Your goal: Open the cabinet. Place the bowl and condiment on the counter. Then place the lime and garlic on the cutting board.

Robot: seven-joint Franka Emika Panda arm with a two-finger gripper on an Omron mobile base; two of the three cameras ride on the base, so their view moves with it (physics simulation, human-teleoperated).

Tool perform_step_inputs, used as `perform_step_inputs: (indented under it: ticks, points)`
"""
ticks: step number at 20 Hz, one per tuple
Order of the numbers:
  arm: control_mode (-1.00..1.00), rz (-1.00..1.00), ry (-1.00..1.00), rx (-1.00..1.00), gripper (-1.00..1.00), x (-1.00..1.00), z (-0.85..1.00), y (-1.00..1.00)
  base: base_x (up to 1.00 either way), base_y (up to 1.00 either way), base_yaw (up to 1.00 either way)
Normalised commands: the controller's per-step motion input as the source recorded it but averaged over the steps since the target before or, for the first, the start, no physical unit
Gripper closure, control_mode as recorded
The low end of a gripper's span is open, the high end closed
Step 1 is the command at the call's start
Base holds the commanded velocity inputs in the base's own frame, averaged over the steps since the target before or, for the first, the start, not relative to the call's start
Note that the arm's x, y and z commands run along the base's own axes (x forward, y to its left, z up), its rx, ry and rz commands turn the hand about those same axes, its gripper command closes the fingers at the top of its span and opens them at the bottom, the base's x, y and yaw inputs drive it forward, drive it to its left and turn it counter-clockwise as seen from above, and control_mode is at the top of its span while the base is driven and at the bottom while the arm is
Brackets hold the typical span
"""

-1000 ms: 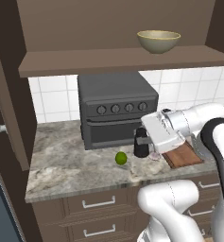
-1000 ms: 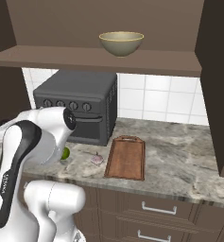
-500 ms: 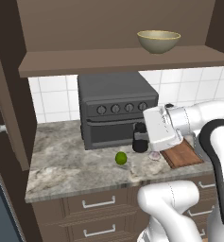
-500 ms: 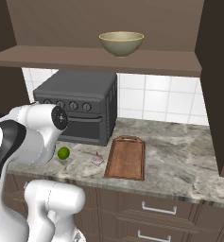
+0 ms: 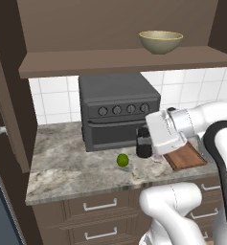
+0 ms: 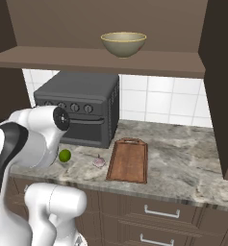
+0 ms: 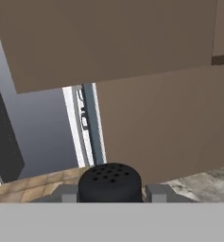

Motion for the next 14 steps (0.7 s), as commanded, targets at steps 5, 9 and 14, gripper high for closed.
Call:
perform_step_inputs:
  ticks: [5, 9, 14]
  points:
    - [-1.0, -0.01, -0.03, 0.06, 1.0, -0.33, -0.72, 0.09, 0.0, 0.0, 0.0]
    - [-1.0, -0.06, -0.15, 0.16, 1.0, -0.14, -0.66, 0.43, 0.0, 0.0, 0.0]
    - [-1.0, -0.1, -0.16, 0.17, 1.0, -0.1, -0.67, 0.52, 0.0, 0.0, 0.0]
